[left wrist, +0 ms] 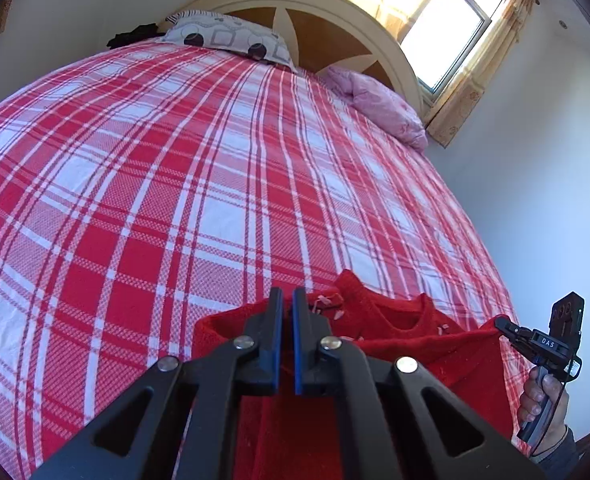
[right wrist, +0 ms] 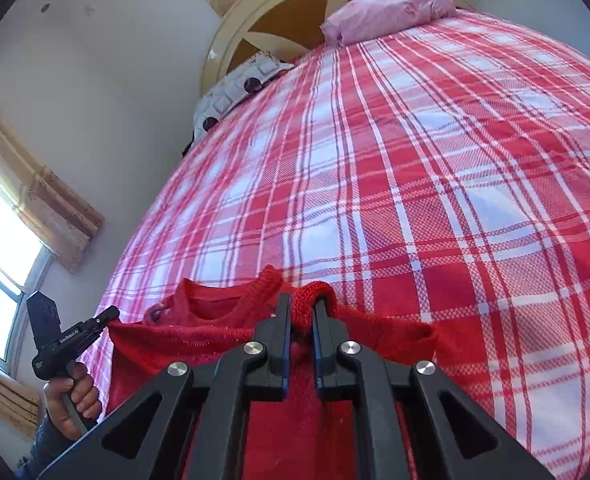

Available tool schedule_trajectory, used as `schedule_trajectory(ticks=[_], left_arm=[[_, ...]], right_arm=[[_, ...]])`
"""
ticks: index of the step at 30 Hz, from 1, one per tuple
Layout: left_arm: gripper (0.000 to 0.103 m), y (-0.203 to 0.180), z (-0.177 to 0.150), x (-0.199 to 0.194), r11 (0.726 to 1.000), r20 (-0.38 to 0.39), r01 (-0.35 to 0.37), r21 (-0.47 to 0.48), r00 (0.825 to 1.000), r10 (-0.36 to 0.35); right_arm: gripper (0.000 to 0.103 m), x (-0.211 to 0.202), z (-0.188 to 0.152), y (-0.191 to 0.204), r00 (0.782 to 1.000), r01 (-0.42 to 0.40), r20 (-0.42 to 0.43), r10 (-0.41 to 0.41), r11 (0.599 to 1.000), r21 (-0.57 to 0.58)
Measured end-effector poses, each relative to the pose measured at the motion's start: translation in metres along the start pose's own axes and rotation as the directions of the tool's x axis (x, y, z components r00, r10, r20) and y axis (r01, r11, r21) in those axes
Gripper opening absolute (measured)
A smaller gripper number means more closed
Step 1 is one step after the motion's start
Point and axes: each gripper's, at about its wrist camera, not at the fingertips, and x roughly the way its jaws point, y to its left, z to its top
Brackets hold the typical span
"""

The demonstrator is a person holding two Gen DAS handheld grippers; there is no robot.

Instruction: Fold small clothes

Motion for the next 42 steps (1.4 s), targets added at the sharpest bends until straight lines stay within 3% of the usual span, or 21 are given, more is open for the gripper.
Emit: schedule_trajectory(ticks=[7,10,11,12,14,15,17,18,20,22,24,28,30,35,39,42], left_arm=[[0.002,0.001,0.009,0.014,0.999,0.008,-0.039,0.004,0.999,0.039],[0.002,0.003,0.008,0.011,0.998,0.012,-0.065,-0.005,0.998,0.066],[0.002,0.003,0.006,0.007,0.998,0.018,-0.063,-0.003,0.998,0.063],[0.003,-0.001,0.003,-0.001,0.998,0.023,-0.067,0.013,0.998,0.067],[0.011,-0.009,-0.003,-0.010,0.994,0.041,-0.086,0.066,0.996,0.083],[0.014,-0.015,-0.007,-0.016,0.990,0.048,-0.099,0.097,0.994,0.094],[0.033,-0.025,-0.016,-0.025,0.985,0.050,-0.105,0.139,0.994,0.099],[0.040,-0.030,-0.023,-0.029,0.985,0.042,-0.088,0.149,0.996,0.082],[0.064,-0.037,-0.028,-0.027,0.983,0.026,-0.072,0.168,0.997,0.068],[0.065,-0.046,-0.035,-0.016,0.970,0.009,-0.106,0.219,0.994,0.106],[0.065,-0.051,-0.038,0.000,0.950,-0.016,-0.162,0.269,0.985,0.172],[0.065,-0.039,-0.036,0.036,0.899,-0.057,-0.313,0.307,0.937,0.345],[0.065,-0.028,-0.035,0.046,0.912,-0.093,-0.305,0.276,0.936,0.341],[0.065,-0.029,-0.034,0.034,0.916,-0.086,-0.296,0.270,0.940,0.329],[0.066,-0.030,-0.044,-0.011,0.939,-0.027,-0.261,0.225,0.961,0.274],[0.077,-0.030,-0.065,-0.052,0.932,0.050,-0.279,0.231,0.960,0.275]], right_arm=[[0.008,0.027,0.008,-0.025,0.999,-0.025,-0.041,0.029,0.995,0.094],[0.013,0.021,0.008,-0.026,1.000,0.005,-0.020,-0.003,0.995,0.097],[0.027,0.015,0.007,-0.023,0.999,0.037,0.001,-0.037,0.996,0.080],[0.052,0.009,0.007,-0.019,0.997,0.071,0.023,-0.072,0.996,0.061],[0.067,-0.007,0.005,-0.007,0.992,0.100,0.078,-0.101,0.995,0.015],[0.067,-0.012,0.004,-0.001,0.991,0.100,0.093,-0.098,0.995,-0.011],[0.067,-0.019,-0.001,0.024,0.992,0.095,0.096,-0.085,0.990,-0.102],[0.067,-0.017,-0.005,0.039,0.995,0.082,0.073,-0.071,0.984,-0.161],[0.067,-0.004,-0.013,0.059,0.999,0.042,-0.006,-0.045,0.974,-0.224],[0.067,0.021,-0.023,0.077,0.990,0.012,-0.130,-0.051,0.959,-0.284],[0.067,0.040,-0.031,0.080,0.977,0.068,-0.170,-0.125,0.948,-0.311],[0.067,0.052,-0.041,0.055,0.944,0.248,-0.141,-0.298,0.923,-0.294],[0.067,0.049,-0.044,0.051,0.939,0.263,-0.133,-0.316,0.913,-0.310],[0.067,0.033,-0.053,0.057,0.923,0.299,-0.122,-0.364,0.881,-0.367],[0.067,-0.018,-0.066,0.046,0.959,0.256,-0.046,-0.281,0.923,-0.286],[0.067,-0.052,-0.083,0.040,0.967,0.247,-0.001,-0.256,0.934,-0.257]])
